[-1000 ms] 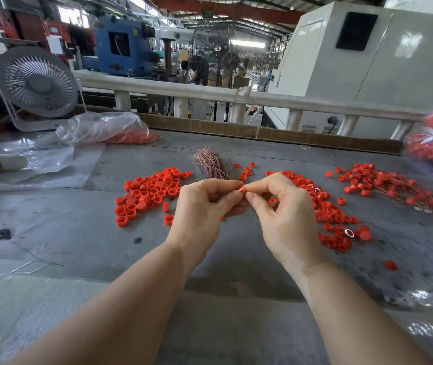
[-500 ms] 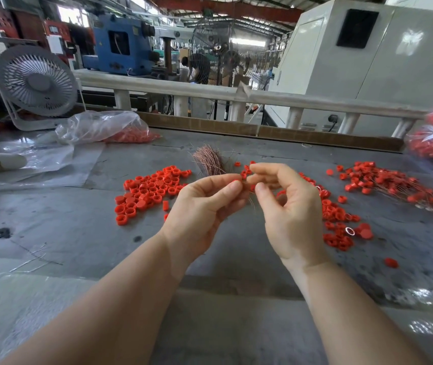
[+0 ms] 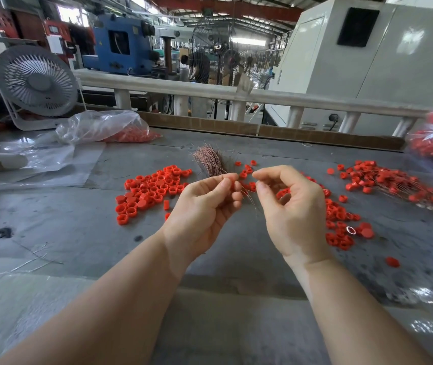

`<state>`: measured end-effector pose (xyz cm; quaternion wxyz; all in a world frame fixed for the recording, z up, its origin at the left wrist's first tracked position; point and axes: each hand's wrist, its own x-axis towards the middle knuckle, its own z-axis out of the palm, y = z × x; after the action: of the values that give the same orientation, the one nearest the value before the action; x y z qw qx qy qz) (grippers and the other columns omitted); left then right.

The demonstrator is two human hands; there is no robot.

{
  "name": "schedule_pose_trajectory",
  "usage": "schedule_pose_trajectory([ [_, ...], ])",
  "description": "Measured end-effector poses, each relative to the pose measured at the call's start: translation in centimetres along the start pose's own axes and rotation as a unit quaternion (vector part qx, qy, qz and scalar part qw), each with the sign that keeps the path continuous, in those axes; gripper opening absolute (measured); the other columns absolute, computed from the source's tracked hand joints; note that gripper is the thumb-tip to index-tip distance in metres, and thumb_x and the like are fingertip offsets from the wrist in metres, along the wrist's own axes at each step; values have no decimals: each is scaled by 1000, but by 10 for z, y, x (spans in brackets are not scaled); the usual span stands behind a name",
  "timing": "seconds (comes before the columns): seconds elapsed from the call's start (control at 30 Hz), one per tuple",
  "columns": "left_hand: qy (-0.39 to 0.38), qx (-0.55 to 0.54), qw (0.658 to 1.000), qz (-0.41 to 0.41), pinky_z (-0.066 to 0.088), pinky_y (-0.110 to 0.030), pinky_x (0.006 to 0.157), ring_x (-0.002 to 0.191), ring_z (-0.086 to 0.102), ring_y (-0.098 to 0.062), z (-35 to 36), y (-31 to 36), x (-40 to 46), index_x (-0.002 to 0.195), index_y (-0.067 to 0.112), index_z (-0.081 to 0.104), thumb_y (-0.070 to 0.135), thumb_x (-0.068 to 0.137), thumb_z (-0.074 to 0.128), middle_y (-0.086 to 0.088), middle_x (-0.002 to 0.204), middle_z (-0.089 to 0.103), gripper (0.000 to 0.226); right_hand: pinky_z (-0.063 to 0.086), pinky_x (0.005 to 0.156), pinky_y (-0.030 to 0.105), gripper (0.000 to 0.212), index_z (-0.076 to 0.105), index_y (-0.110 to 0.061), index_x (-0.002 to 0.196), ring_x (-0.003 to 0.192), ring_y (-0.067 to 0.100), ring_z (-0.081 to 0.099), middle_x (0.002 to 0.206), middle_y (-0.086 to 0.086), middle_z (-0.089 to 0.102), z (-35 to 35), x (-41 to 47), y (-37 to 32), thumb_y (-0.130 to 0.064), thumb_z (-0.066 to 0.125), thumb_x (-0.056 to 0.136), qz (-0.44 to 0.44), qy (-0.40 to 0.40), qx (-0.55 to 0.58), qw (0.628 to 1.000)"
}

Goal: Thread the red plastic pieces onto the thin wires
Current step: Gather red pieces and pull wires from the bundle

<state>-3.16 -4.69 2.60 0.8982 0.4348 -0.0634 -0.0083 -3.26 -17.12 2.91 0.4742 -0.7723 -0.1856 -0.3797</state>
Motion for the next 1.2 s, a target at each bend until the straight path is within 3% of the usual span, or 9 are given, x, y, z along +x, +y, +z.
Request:
schedule_pose_trajectory([
  [0.23,-5,51,998,31,48,-13,52,48,54,-3,0,1,-1,87,3,60,-1,92,44,1,61,64,17,42,65,15,14,69,-12,82,65,9,56,74,2,66,-1,0,0,0,62,79,-2,-19,-8,1000],
  [0.43,-15,83,996,34,51,-15,54,53,62,-6,-2,1,-3,79,6,67,0,76,59,-4,65,69,10,40,64,12,13,69,-13,81,65,8,55,73,-2,66,-1,0,0,-3,61,78,0,-21,-10,1000],
  [0.53,1,122,992,37,49,-20,59,53,62,-6,-1,1,-2,78,8,67,-2,81,58,-3,64,69,14,41,64,12,14,69,-14,80,66,8,55,73,-2,66,-1,0,0,-2,62,78,3,-22,-10,1000],
  [0.63,17,151,987,44,39,-26,66,51,60,-5,-1,2,-3,79,9,66,-3,86,54,-1,62,68,19,41,64,13,14,69,-14,80,66,9,56,72,-2,66,-1,0,0,-1,62,78,5,-23,-10,1000],
  [0.9,31,185,981,55,36,-31,64,47,57,-5,1,3,-5,81,8,63,-3,91,48,3,58,64,21,40,63,12,16,69,-13,80,67,9,55,72,-1,66,-1,0,0,2,64,78,9,-25,-9,1000],
  [1.03,-8,82,996,21,51,-19,56,52,60,-7,1,3,-5,79,5,67,0,83,54,-3,63,67,14,40,63,12,17,69,-14,79,65,9,55,73,0,66,-2,0,0,3,64,78,8,-29,-9,1000],
  [1.1,-41,6,999,-15,53,-16,55,55,63,-7,2,4,-4,71,8,73,9,74,58,-5,68,69,15,41,63,13,19,68,-15,79,66,10,57,74,0,67,-1,0,1,3,64,78,10,-29,-5,1000],
  [1.2,-59,-22,997,-36,53,-15,56,57,64,-5,0,6,-3,68,13,76,13,71,57,-2,71,71,19,43,65,17,17,69,-15,80,70,14,60,76,2,68,-1,1,1,1,64,78,8,-27,-6,1000],
])
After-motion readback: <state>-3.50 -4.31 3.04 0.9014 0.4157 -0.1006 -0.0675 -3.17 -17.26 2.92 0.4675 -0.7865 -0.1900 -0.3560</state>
